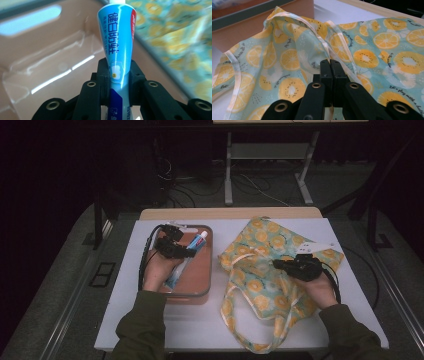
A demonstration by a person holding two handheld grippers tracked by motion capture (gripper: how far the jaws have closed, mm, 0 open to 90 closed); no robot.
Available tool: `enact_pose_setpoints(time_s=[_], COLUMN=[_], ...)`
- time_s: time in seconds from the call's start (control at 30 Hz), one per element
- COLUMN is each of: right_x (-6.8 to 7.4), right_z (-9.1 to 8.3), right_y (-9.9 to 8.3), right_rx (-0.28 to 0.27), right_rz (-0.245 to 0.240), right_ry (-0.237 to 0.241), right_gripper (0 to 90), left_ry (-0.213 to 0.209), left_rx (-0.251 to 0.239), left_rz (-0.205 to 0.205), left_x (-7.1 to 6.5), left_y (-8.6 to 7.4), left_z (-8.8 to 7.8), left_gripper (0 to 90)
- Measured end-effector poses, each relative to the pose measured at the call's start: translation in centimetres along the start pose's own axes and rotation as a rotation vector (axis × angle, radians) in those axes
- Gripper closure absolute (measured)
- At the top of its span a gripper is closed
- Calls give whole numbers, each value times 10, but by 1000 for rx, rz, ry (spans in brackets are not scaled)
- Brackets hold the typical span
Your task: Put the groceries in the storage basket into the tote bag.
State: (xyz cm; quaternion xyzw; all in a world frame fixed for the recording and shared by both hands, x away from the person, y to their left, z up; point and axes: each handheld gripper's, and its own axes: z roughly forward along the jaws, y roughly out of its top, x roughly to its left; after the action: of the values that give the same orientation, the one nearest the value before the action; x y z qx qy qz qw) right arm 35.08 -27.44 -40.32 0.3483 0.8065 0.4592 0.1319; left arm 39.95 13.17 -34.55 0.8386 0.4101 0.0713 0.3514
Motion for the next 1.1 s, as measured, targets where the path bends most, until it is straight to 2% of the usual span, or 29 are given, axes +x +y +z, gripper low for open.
enact_pose_setpoints(time_s=[0.13,0.33,0.47,0.53,0.63,0.77,0.9,0.97,1.0,1.1], right_x=[0,-1,-2,-3,-3,-5,-7,-8,-9,-9], right_z=[-1,-2,-4,-5,-7,-12,-16,-18,-19,-20], right_y=[0,1,1,1,2,2,2,3,3,3], right_rx=[-3,-9,-15,-16,-22,-33,-48,-54,-55,-61], right_rz=[1,-2,1,5,5,7,7,8,7,8], right_ry=[-2,-7,-10,-10,-9,-10,-8,-6,-6,-6], right_gripper=[893,895,895,895,895,895,895,895,895,895], left_ry=[-59,-139,-180,-212,-237,-255,-204,-239,-248,-251], left_rx=[-45,-80,-74,-65,-52,-39,-4,-6,-6,11], left_rz=[45,105,153,177,206,226,278,261,265,279], left_x=[-16,-43,-71,-87,-107,-129,-151,-157,-161,-173], left_y=[10,21,24,24,24,23,24,25,26,25], left_z=[-11,-18,-14,-7,5,22,33,38,39,50], left_gripper=[757,758,758,758,759,759,758,759,759,759])
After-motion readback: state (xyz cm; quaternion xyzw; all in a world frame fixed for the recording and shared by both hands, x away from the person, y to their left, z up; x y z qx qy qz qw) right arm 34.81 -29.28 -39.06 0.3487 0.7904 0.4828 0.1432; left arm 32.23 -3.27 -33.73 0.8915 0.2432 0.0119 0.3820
